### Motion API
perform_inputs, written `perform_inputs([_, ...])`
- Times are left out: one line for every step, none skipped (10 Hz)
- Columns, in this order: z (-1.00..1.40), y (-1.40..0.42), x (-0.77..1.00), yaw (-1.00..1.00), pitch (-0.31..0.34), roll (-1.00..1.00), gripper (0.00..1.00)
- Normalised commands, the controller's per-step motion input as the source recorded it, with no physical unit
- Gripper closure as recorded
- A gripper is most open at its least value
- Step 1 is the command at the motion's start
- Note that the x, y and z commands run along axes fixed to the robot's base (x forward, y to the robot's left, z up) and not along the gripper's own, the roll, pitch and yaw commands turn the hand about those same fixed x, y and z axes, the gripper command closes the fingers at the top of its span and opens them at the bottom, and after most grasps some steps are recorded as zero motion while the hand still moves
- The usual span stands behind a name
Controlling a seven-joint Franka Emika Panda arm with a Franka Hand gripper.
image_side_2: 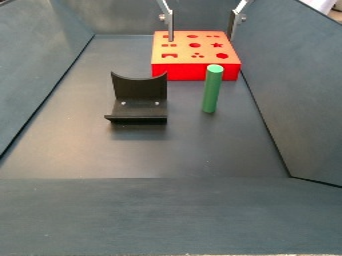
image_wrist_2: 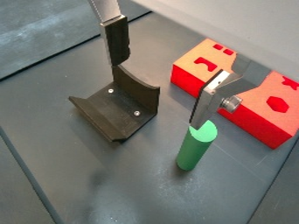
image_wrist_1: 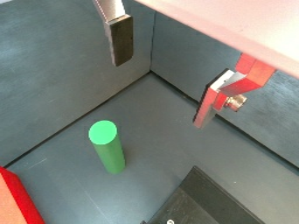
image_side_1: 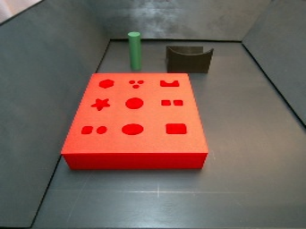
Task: Pick up the round object. Move up. Move to above the board. Insert the round object.
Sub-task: Pick up the round object.
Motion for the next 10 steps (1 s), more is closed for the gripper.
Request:
perform_inputs([-0.58,-0.25,-0.78,-0.12,-0.03,0.14,0.0])
perform_inputs([-0.78,-0.55,-0.65,0.0,-0.11,0.21,0.0])
perform_inputs([-0.75,-0.48,-0.67,0.01,-0.146,0.23,0.0])
perform_inputs([-0.38,-0.25,-0.45,0.0,-0.009,0.16,0.0])
perform_inputs([-0.33,-0.21,-0.05,0.0,-0.176,0.07,0.0])
perform_inputs([-0.59,-0.21,0.0,0.0,-0.267,0.11,0.0])
perform_inputs([-0.62,-0.21,0.0,0.0,-0.299,0.14,0.0])
perform_inputs([-0.55,-0.17,0.0,0.0,-0.291,0.12,0.0])
perform_inputs([-0.34,-0.03,-0.03,0.0,-0.227,0.06,0.0])
perform_inputs([-0.06,0.0,-0.16,0.0,-0.101,0.0,0.0])
